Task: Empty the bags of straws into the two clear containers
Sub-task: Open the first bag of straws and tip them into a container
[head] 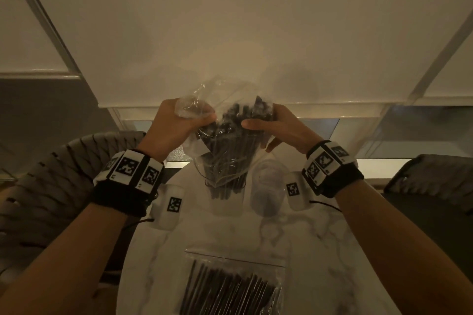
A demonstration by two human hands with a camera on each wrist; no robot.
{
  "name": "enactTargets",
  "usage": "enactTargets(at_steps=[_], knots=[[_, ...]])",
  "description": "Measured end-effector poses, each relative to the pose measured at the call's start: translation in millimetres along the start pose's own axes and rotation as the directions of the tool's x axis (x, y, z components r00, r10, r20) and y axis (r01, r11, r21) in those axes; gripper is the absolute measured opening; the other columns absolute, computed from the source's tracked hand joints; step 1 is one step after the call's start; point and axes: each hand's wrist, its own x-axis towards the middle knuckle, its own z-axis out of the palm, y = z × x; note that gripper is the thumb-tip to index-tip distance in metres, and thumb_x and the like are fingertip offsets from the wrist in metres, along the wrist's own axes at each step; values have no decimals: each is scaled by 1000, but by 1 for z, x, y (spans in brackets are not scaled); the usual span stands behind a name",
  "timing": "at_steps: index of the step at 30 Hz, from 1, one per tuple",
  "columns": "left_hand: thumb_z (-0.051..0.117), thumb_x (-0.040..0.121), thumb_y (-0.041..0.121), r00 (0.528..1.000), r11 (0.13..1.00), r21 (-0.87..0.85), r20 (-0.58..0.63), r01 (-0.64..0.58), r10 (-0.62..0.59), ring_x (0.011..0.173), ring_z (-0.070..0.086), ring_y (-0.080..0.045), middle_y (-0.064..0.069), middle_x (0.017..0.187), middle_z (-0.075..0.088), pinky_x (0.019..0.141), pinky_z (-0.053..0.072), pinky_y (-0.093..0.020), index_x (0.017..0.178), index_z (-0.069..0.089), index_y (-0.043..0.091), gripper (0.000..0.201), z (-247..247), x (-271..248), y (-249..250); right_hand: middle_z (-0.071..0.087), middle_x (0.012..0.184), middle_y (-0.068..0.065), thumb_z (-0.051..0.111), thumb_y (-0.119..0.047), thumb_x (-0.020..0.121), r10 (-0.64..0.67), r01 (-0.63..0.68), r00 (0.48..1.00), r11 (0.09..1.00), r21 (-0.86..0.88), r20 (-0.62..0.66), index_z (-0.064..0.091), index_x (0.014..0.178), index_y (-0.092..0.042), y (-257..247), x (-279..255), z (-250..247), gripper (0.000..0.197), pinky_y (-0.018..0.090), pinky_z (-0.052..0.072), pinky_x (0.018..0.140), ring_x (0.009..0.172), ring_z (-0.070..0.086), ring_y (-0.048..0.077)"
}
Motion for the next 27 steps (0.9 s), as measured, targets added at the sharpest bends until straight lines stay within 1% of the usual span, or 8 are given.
enactTargets(at_steps=[5, 7, 10, 14, 18, 20, 24, 27], knots=[[78, 72, 34, 997, 997, 78, -69, -18, 24, 73, 65, -21, -3, 73, 68, 77, 50, -38, 70, 65, 17, 21, 1, -4, -8, 74, 92, 11, 71, -45, 76, -22, 22, 998, 1000, -5, -51, 62, 111, -14, 6, -2, 3, 48, 39, 61, 57, 62, 71, 27], [76, 73, 39, 996, 997, 80, -86, 5, 2, 73, 64, -23, -10, 77, 69, 77, 53, -46, 75, 67, 14, 27, -1, -3, -10, 73, 95, 11, 63, -49, 82, -34, 34, 997, 999, 2, -71, 61, 110, -13, 7, -3, 3, 46, 40, 61, 59, 62, 71, 27], [70, 81, 18, 997, 999, 33, -75, -10, 12, 85, 69, -35, -24, 91, 70, 79, 55, -58, 92, 68, 2, 19, -4, 0, -7, 71, 97, 13, 51, -53, 88, -34, 39, 994, 998, 51, -108, 60, 103, -10, 5, -4, -2, 47, 41, 60, 59, 60, 70, 29], [69, 82, 13, 999, 999, 18, -42, -27, 28, 77, 69, -29, -15, 84, 70, 69, 58, -40, 94, 68, 0, 17, 0, 1, -1, 71, 87, 17, 56, -43, 89, -9, 18, 990, 998, 63, -140, 57, 96, -5, 6, -1, -5, 39, 42, 61, 56, 60, 70, 33], [71, 80, 14, 998, 1000, 1, -52, 28, -28, 66, 67, -17, -10, 79, 69, 59, 53, -30, 80, 68, 19, 5, 8, 8, -8, 70, 88, 12, 57, -28, 92, -23, 33, 985, 998, 60, -171, 59, 92, -7, 9, -2, -5, 21, 39, 60, 53, 56, 69, 28], [74, 77, 17, 999, 999, 39, -49, 18, -16, 70, 64, -20, -6, 79, 68, 56, 52, -31, 79, 68, 25, 10, 10, 12, -12, 72, 85, 12, 57, -24, 92, -34, 41, 981, 999, 32, -193, 61, 92, -5, 11, -3, -8, 19, 36, 60, 53, 52, 68, 22], [77, 73, 13, 999, 994, 113, -33, 0, 4, 75, 65, -31, -8, 80, 68, 67, 58, -50, 84, 70, 22, 16, 16, 16, -16, 72, 77, 11, 59, -19, 91, -47, 54, 963, 998, 18, -264, 62, 92, 0, 13, -1, -17, 19, 30, 58, 50, 49, 67, 19], [79, 72, 20, 1000, 987, 160, 21, -13, 10, 72, 64, -27, -3, 78, 68, 67, 54, -38, 93, 69, 21, 23, 20, 16, -15, 72, 71, 7, 60, -17, 90, -43, 48, 946, 999, 7, -321, 61, 89, 2, 16, -1, -22, 19, 26, 55, 45, 47, 67, 17]])
